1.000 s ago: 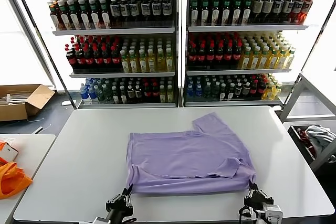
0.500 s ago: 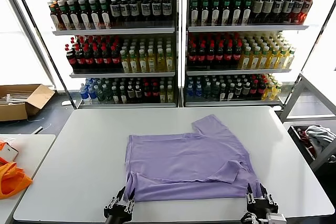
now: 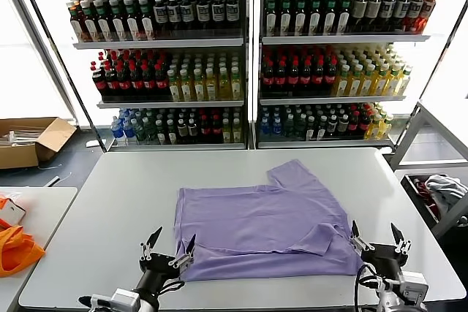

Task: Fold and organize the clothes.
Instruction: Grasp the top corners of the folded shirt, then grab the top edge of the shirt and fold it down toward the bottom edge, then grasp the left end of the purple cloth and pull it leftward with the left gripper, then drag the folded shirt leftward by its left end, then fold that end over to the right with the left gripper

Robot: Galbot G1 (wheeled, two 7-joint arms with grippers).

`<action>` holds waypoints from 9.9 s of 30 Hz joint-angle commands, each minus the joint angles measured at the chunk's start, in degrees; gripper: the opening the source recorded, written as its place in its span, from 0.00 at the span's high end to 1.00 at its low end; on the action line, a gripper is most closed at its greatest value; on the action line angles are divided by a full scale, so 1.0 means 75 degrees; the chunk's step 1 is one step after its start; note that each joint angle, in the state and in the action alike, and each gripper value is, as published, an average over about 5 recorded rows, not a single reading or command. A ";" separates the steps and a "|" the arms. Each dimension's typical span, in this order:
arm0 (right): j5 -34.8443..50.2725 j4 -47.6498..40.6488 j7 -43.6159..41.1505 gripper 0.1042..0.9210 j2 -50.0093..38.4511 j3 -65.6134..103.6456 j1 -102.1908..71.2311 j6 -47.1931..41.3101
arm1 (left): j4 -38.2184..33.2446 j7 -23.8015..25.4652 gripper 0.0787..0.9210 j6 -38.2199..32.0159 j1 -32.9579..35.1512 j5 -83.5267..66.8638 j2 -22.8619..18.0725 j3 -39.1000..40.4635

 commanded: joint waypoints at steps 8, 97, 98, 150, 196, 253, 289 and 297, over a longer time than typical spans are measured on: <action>0.0117 -0.2990 -0.2217 0.12 -0.1698 -0.2264 0.4518 -0.1098 | 0.2723 0.0958 0.12 0.0354 -0.3826 -0.1208 0.1178 0.0826; 0.0243 -0.8241 -0.1818 0.70 0.1034 -0.3780 0.7485 -0.0930 | 0.5876 -0.0091 0.79 0.1819 -0.5688 -0.2398 0.0979 0.1738; 0.0238 -0.8245 -0.1855 0.73 0.1036 -0.3783 0.7479 -0.0898 | 0.5880 -0.0090 0.82 0.1807 -0.5684 -0.2394 0.0979 0.1734; -0.0512 -0.2288 -0.0837 1.00 0.0883 -0.1029 0.1572 -0.0212 | 0.2519 0.0191 0.99 0.0289 -0.2095 -0.1006 0.0915 0.0689; 0.0603 -0.0404 -0.0516 0.34 0.0015 0.0358 0.0810 -0.0226 | 0.1523 -0.0654 0.26 0.0490 -0.1055 -0.0013 -0.1028 0.0318; 0.0720 -0.0646 -0.0379 0.12 0.0040 -0.0277 0.1521 -0.0066 | 0.2009 -0.0009 0.97 0.0247 -0.1211 -0.1155 0.1690 -0.4204; -0.0016 0.0281 -0.0419 0.12 0.0803 -0.0007 0.0389 -0.0169 | 0.1261 0.0055 0.97 0.0614 -0.1682 -0.0840 -0.0138 0.0290; -0.0225 0.0504 -0.0457 0.12 0.1012 -0.0029 0.0155 -0.0158 | 0.1813 0.0054 0.97 0.0660 -0.1924 -0.0647 -0.0262 0.0664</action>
